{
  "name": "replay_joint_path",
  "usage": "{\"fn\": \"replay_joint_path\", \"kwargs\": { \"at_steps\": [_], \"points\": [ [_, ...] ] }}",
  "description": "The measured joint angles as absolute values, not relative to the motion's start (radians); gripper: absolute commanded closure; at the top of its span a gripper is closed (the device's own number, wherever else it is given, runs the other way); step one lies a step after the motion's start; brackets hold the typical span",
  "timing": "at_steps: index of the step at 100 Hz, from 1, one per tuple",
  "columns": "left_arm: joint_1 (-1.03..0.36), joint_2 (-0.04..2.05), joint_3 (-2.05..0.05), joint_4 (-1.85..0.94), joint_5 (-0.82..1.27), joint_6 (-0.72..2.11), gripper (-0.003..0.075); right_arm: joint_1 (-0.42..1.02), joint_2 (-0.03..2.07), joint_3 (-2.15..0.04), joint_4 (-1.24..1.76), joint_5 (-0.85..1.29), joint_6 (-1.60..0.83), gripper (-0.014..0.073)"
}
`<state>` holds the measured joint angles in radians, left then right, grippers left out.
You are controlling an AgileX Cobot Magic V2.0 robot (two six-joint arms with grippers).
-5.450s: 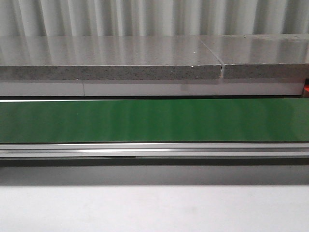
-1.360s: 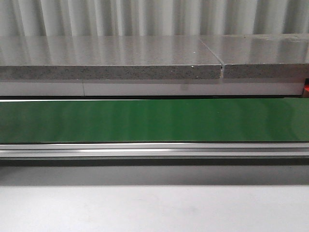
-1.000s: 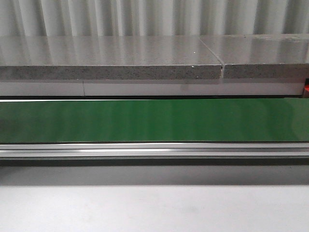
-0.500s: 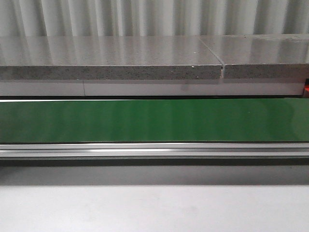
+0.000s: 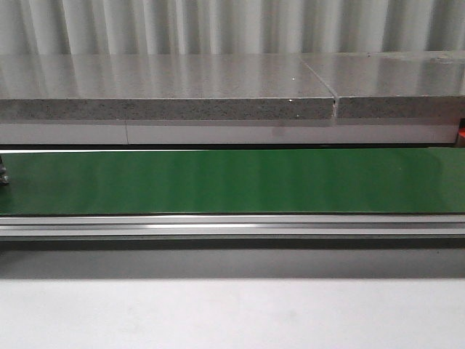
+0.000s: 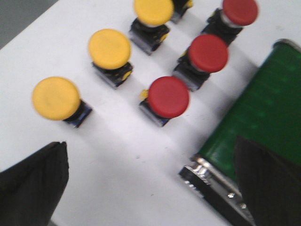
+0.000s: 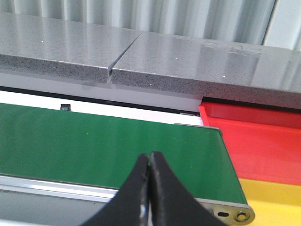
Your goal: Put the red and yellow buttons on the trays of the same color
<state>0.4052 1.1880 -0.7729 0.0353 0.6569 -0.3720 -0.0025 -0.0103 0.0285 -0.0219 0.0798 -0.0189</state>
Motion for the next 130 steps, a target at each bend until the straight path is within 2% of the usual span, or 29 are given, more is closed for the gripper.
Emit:
{"fn": "replay_joint_path", "kwargs": {
  "at_steps": [41, 69, 130],
  "points": [
    [0.632, 1.184, -0.629, 0.080, 0.550, -0.399, 0.0062, -0.002, -0.010, 0.028, -0.022, 0.080, -0.019, 0.0662],
    [0.638, 1.300, -0.639, 0.080, 0.494, -0.399, 0.0062, -0.002, -0.010, 0.028, -0.022, 0.080, -0.019, 0.0662],
    [0.638, 1.528, -0.807, 0.083, 0.478, -0.353, 0.0062, -0.002, -0.010, 0.028, -0.022, 0.080, -0.019, 0.0662]
  ]
}}
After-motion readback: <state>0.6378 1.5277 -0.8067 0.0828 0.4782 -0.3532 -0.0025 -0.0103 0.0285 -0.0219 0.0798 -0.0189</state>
